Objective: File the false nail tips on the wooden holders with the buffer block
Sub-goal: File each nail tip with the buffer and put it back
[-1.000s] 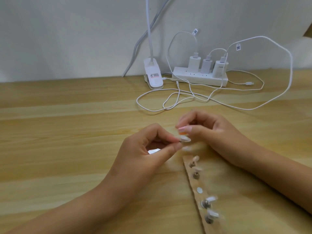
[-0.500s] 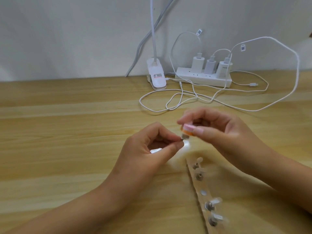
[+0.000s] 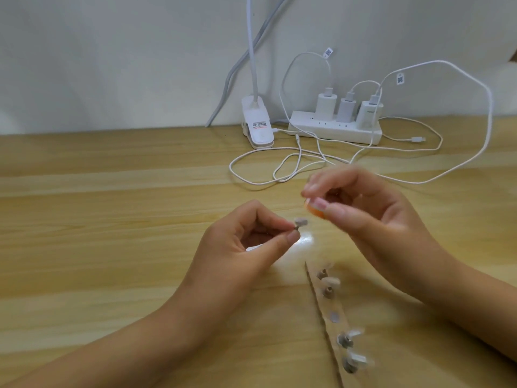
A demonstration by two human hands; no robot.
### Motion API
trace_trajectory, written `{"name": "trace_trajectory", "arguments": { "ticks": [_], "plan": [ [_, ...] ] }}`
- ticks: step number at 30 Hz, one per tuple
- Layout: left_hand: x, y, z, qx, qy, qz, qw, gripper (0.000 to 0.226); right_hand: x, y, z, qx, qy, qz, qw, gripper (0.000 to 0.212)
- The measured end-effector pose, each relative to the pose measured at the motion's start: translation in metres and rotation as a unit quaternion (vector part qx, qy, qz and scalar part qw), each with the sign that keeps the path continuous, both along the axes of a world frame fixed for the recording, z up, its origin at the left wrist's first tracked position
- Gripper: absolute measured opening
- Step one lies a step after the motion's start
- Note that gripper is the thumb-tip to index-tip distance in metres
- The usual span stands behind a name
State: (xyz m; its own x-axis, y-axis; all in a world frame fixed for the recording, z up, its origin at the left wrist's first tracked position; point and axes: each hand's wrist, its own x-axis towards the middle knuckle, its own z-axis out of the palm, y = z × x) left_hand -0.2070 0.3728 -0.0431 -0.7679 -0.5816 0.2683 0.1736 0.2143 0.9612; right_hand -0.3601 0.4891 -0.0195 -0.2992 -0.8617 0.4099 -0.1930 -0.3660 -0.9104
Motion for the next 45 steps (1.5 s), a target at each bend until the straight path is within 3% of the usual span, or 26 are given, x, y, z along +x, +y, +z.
{"name": "trace_trajectory", "arguments": {
  "ticks": [4, 9, 12, 16, 19, 22, 24, 26, 30, 33, 37, 41, 45],
  "plan": [
    [0.001, 0.0, 0.0, 0.005, 0.002, 0.001, 1.0, 0.012, -0.006, -0.004, -0.006, 0.04, -0.023, -0.036, 0.998, 0.01],
    [0.0, 0.0, 0.002, 0.018, 0.002, 0.005, 1.0, 0.016, -0.003, -0.003, -0.005, 0.045, 0.004, 0.009, 0.999, 0.012],
    [0.001, 0.0, 0.002, 0.028, 0.005, 0.011, 1.0, 0.015, -0.008, -0.004, -0.006, 0.045, -0.039, -0.025, 0.998, 0.014],
    [0.001, 0.0, 0.003, 0.034, 0.005, 0.011, 0.999, 0.013, -0.006, -0.005, -0.006, 0.067, -0.007, 0.001, 0.998, 0.016],
    [0.001, 0.0, 0.004, 0.041, 0.011, 0.012, 0.999, 0.013, -0.011, -0.006, -0.008, 0.058, -0.06, -0.03, 0.996, 0.013],
    [0.001, 0.0, 0.004, 0.041, 0.012, 0.01, 0.999, 0.012, -0.007, -0.006, -0.007, 0.06, -0.03, 0.011, 0.998, 0.011],
    [0.001, 0.0, 0.004, 0.043, 0.013, 0.014, 0.999, 0.014, -0.007, -0.007, -0.008, 0.078, -0.027, -0.023, 0.996, 0.015],
    [0.002, 0.001, 0.005, 0.046, 0.016, 0.014, 0.999, 0.013, -0.009, -0.005, -0.006, 0.041, -0.05, -0.032, 0.997, 0.018],
    [0.001, 0.0, 0.006, 0.048, 0.007, 0.02, 0.999, 0.011, -0.002, -0.004, -0.005, 0.035, 0.018, -0.005, 0.999, 0.01],
    [0.001, 0.0, 0.007, 0.065, 0.009, 0.021, 0.998, 0.009, -0.01, -0.005, -0.007, 0.041, -0.023, -0.059, 0.997, 0.011],
    [0.002, 0.001, 0.008, 0.061, 0.002, 0.018, 0.998, 0.009, -0.005, -0.004, -0.002, -0.014, -0.027, -0.027, 0.999, 0.012],
    [0.002, -0.001, 0.011, 0.085, 0.013, 0.0, 0.996, 0.017, -0.019, -0.006, -0.006, 0.0, -0.078, -0.086, 0.993, 0.014],
    [0.001, -0.001, 0.013, 0.094, -0.019, -0.021, 0.995, 0.024, -0.021, -0.007, -0.009, 0.012, -0.072, -0.095, 0.993, 0.016]
  ]
}}
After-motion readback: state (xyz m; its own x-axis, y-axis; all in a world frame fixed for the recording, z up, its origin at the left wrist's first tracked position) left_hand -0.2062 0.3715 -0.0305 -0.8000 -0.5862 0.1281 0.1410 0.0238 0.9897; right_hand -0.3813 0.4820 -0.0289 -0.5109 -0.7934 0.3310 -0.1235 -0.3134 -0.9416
